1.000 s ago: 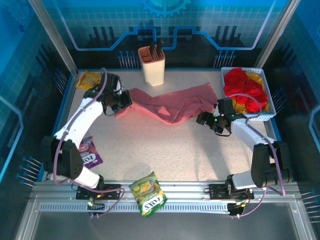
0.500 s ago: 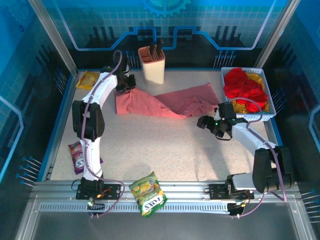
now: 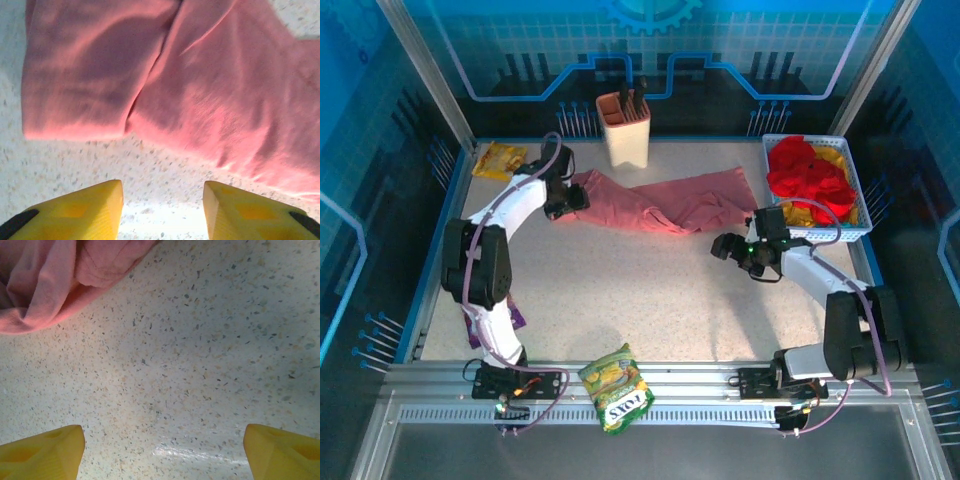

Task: Fold and stack the t-shirts

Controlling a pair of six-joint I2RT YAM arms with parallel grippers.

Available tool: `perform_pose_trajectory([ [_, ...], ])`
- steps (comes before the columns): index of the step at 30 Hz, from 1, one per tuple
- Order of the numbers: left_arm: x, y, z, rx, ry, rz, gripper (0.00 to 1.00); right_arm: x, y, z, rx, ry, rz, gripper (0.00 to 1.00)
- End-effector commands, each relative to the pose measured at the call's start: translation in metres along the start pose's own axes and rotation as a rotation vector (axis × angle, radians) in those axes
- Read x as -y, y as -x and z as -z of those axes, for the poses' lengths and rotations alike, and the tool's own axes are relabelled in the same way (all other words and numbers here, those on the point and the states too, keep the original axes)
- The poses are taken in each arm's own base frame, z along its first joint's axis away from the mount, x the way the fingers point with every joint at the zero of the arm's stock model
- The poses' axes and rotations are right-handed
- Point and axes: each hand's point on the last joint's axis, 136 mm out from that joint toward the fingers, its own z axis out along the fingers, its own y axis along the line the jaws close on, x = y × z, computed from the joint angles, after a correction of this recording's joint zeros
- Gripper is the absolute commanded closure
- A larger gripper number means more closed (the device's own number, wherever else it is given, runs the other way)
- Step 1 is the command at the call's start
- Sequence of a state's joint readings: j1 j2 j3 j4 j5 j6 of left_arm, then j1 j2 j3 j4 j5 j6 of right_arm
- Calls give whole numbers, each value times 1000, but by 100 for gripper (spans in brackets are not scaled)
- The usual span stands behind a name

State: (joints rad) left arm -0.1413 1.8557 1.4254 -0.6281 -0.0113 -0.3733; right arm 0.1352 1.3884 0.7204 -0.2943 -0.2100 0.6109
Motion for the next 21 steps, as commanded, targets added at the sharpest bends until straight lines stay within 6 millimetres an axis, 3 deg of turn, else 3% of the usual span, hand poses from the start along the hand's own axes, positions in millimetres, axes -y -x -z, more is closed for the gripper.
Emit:
perform_pose_trajectory([
  [1,2,5,-9,70,-45,45,55,-16,4,-3,-6,29,16,17],
  [9,-5,7,-39,115,-61,83,54,-32,6,-5,4,38,39,17],
  [14,-5,11,-50,130,-69,112,56,-30,3,-6,-5,27,46,17],
  [21,-7,1,-62,95,-72,157,63,-26,-1,-6,-10,15,46,17],
])
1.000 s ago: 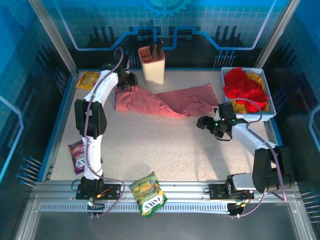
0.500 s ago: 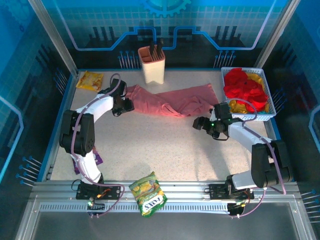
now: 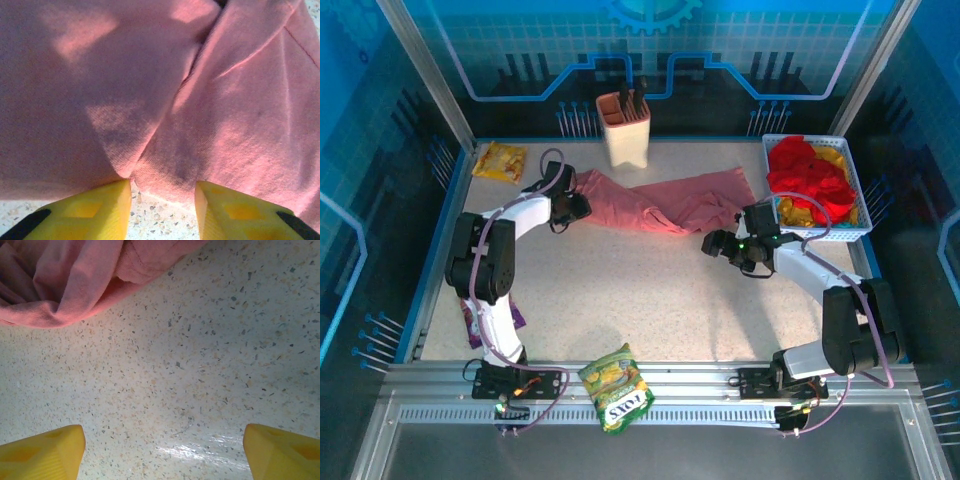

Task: Fold and stack the t-shirts

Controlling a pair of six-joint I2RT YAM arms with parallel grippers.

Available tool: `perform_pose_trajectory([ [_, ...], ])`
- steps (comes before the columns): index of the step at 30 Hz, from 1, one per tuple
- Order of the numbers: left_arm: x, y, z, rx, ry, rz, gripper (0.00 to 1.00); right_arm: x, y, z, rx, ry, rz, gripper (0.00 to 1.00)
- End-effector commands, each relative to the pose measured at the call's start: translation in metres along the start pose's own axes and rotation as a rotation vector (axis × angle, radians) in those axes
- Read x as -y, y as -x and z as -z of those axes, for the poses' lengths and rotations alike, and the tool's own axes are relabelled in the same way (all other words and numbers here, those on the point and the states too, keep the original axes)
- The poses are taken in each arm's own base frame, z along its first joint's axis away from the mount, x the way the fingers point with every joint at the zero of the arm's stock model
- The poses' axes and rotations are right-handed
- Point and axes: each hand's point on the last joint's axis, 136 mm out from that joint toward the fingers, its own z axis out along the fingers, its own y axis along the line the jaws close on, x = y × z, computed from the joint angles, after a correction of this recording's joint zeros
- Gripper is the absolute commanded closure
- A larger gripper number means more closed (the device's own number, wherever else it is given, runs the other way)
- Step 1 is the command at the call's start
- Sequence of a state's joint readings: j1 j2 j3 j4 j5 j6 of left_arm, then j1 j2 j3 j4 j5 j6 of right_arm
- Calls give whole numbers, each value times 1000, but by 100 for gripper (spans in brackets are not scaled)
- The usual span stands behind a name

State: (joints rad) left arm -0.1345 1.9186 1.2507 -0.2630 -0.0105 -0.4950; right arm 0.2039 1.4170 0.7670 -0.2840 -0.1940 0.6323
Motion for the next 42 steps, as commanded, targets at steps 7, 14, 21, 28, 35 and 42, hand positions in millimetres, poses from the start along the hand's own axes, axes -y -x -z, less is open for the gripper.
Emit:
perform_pose_trajectory([
  [7,-9,-14,-14,-23,10,70,70,0,-4,-3,-12,-5,2,17],
  [14,-5,-14,-21,-11,4,93,76,1,-5,-2,-12,-10,1,17],
  [21,-6,-13,-18,-8,16,103,93,7,-4,1,4,-39,-6,17],
  [28,2,-6,11,5,0,97,100,18,17,24,112,-125,-37,16],
  [35,18,1,47,0,-49,90,100,20,28,39,175,-131,-58,16],
  [42,30,0,72,-16,-85,72,100,24,22,36,161,-129,-68,16],
])
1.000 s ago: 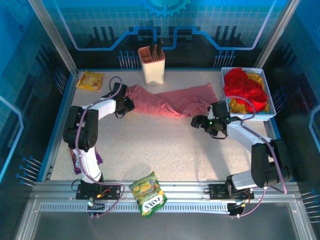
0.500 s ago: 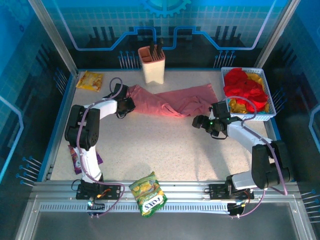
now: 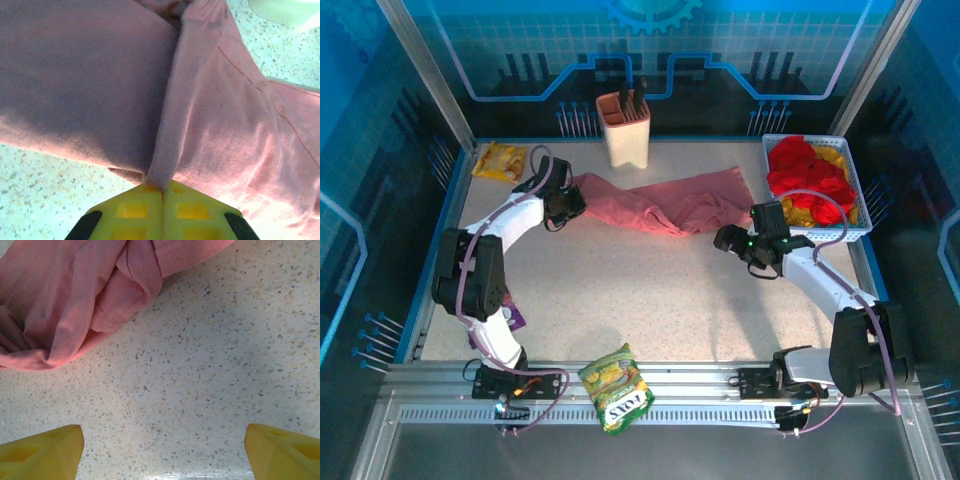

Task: Fold and stack the t-shirts

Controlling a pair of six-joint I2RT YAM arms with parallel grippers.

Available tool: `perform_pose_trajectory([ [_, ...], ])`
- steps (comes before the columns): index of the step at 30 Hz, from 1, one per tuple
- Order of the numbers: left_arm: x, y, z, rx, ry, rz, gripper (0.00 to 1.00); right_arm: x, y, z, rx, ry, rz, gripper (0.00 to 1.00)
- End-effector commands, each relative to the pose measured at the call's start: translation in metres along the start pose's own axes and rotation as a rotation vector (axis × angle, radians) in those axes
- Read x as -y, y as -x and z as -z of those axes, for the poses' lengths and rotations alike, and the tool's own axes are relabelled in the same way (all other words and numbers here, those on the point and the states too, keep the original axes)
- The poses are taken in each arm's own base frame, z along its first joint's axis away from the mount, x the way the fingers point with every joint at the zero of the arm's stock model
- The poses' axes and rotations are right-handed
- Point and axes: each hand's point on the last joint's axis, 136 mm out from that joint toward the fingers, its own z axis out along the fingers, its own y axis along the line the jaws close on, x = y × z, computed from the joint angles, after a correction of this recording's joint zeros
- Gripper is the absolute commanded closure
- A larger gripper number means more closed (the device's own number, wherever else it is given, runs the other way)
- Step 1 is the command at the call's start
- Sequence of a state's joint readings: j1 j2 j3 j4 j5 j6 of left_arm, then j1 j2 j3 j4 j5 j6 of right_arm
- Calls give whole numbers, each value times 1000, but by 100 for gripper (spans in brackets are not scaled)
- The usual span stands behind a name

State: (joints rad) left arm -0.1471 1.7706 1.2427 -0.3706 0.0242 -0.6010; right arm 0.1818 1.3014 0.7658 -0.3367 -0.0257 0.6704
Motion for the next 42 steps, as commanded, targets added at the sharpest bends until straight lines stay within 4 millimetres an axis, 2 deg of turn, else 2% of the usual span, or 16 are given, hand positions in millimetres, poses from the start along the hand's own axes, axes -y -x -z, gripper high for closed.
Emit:
perform_pose_trajectory([
  [1,15,0,24,-22,-37,-25,100,6,0,3,6,-14,-24,16],
  [5,25,-1,34,-46,-68,-46,100,6,-1,3,4,-9,-24,16],
  [9,24,8,39,-51,-29,-100,100,4,-1,2,-9,0,-17,16],
  [18,30,36,17,-101,-24,-94,100,0,-4,-2,-35,15,-9,16],
  [22,38,32,24,-115,-60,-81,100,2,-4,0,-36,4,6,16],
  [27,45,9,54,-119,-120,-72,100,9,-4,-3,-32,-15,-24,16],
  [33,42,-33,104,-119,-182,-69,100,10,26,5,44,-17,-51,19],
  [38,30,-66,153,-108,-253,-13,100,2,55,9,76,-15,-61,27],
  [42,13,-91,184,-86,-281,51,100,-7,62,-8,53,52,-111,38],
])
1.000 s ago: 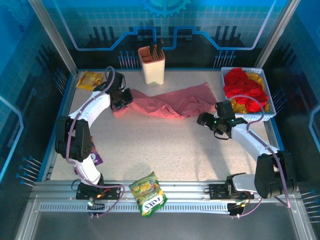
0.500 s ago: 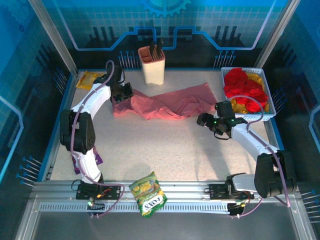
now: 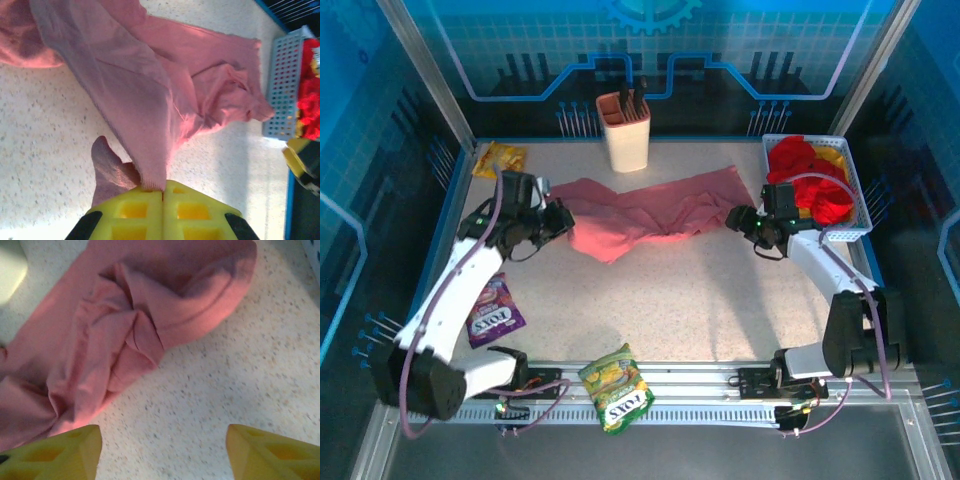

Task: Fold and stack the t-shirts

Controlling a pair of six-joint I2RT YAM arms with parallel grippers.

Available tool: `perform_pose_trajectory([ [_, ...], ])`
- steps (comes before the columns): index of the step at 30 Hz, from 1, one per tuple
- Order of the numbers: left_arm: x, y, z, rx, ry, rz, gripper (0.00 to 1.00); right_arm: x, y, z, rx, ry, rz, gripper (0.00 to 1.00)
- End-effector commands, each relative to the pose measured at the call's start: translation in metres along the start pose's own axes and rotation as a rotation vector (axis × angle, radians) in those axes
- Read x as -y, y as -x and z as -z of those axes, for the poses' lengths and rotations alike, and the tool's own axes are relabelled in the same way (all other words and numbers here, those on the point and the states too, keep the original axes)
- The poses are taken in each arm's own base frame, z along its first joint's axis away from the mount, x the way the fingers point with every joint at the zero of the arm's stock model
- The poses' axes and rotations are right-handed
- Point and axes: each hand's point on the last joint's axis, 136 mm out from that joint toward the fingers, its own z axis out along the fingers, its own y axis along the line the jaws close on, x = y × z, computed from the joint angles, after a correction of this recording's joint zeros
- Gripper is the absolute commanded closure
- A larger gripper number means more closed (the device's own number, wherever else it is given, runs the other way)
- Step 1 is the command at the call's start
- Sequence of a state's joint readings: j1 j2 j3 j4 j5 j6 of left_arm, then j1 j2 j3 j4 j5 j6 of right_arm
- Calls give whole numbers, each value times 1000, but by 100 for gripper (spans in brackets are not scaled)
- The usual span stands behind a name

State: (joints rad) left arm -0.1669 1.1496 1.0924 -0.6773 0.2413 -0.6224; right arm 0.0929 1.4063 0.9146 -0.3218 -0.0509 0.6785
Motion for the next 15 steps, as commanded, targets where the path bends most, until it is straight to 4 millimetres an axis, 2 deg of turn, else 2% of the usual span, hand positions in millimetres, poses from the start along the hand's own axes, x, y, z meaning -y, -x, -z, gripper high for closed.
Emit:
perform_pose_trajectory([
  [1,-10,-33,17,-48,-16,106,100,-7,2,-16,-36,55,-58,41],
  [7,-30,-58,24,-50,-11,165,100,-12,-16,-58,-138,134,-151,63],
  [11,-31,-59,19,-61,-7,167,100,-10,-20,-77,-143,148,-176,65],
  [15,-28,-55,17,-61,-17,162,100,-7,-17,-88,-117,134,-161,62],
])
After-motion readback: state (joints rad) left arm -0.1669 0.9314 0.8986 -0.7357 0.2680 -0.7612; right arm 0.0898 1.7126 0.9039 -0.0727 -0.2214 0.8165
